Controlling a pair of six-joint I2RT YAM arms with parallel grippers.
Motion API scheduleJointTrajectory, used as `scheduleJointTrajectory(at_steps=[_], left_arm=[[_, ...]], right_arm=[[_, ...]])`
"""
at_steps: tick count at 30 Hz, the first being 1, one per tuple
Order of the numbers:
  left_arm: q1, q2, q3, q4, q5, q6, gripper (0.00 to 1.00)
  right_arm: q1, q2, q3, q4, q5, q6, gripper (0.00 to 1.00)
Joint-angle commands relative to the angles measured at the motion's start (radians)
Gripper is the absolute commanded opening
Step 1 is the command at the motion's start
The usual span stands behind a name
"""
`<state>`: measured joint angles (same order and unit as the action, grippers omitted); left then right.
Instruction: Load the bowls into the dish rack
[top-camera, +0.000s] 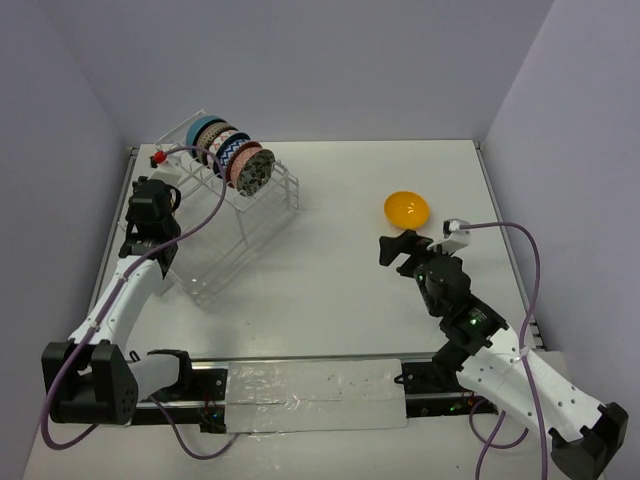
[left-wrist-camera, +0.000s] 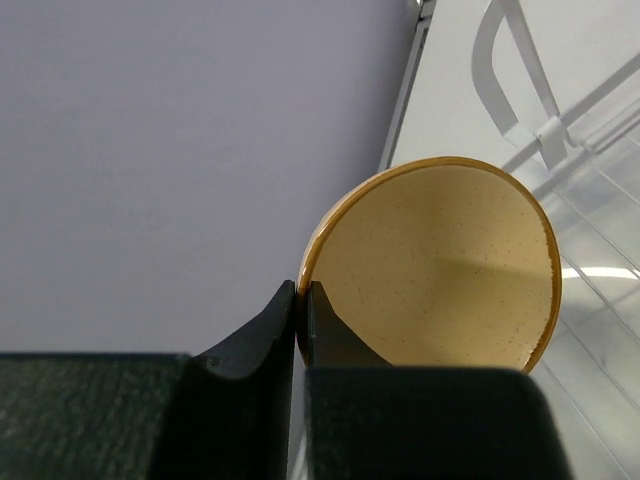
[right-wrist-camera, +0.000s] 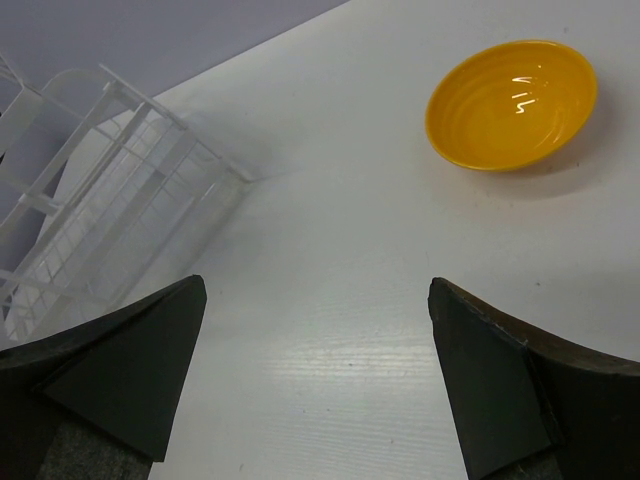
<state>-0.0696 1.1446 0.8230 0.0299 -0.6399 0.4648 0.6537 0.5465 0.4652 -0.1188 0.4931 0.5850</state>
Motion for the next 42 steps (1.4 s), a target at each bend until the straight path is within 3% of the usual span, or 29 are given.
scheduleJointTrajectory(at_steps=[1, 14, 28, 42], left_arm=[[0.014, 0.016, 0.019, 0.253, 0.057, 0.173, 0.0], [0.025, 0.055, -0.168, 0.516, 0.178, 0.511, 0.0], [0.025, 0.124, -0.311, 0.764, 0.218, 0.658, 0.0], [-0.002, 0.221, -0.3, 0.832, 0.243, 0.796, 0.0]], right_arm=[[-0.02, -0.029, -0.025, 0.044, -0.031, -0.01, 1.0], [-0.054, -0.125, -0.066, 0.036, -0.031, -0.005, 1.0], [-0.066, -0.125, -0.079, 0.038, -0.034, 0.001, 1.0], [-0.078, -0.105, -0.08, 0.042, -0.042, 0.004, 1.0]])
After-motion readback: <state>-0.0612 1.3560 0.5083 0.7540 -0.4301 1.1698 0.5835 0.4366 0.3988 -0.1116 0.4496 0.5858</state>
